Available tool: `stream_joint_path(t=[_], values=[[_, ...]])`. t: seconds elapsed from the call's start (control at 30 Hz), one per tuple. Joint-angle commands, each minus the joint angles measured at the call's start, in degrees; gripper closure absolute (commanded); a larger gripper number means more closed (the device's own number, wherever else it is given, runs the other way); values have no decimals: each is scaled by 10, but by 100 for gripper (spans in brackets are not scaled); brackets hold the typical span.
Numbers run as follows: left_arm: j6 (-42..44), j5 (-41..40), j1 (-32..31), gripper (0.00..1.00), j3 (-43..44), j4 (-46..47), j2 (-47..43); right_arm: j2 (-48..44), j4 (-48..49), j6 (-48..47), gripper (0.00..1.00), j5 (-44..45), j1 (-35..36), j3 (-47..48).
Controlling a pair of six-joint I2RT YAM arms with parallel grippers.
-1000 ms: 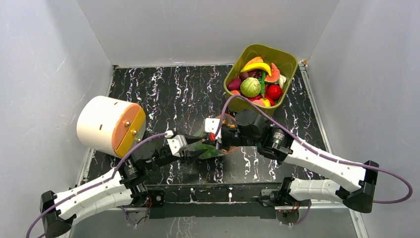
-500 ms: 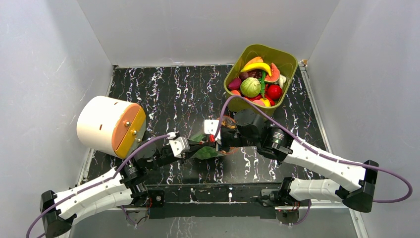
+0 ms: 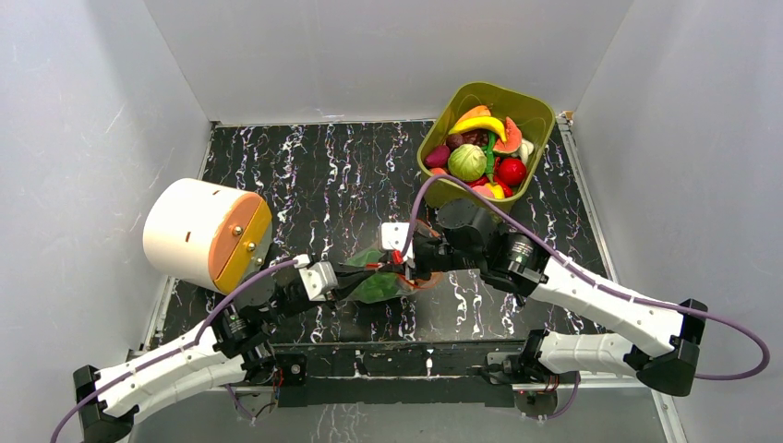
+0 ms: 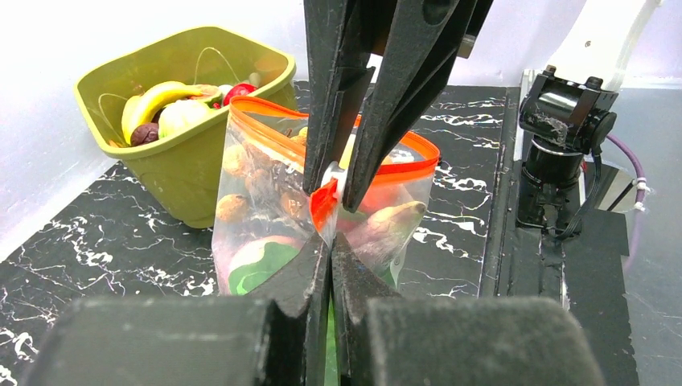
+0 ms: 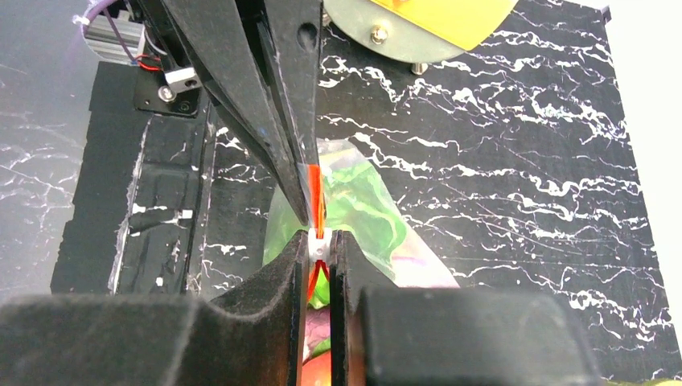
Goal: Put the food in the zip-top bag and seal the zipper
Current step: Zip the zipper food storage bag at the center of the board.
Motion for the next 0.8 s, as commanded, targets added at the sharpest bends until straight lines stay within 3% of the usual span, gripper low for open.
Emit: stream_joint_path(t=[0.0,0.77], values=[[2,-22,-1,100,2,15,-21,-6,-38,-18,100,22,-29,32],[12,-52,-1,98,20,-19,-30,-3,-96,-40,100,-5,-72,61]])
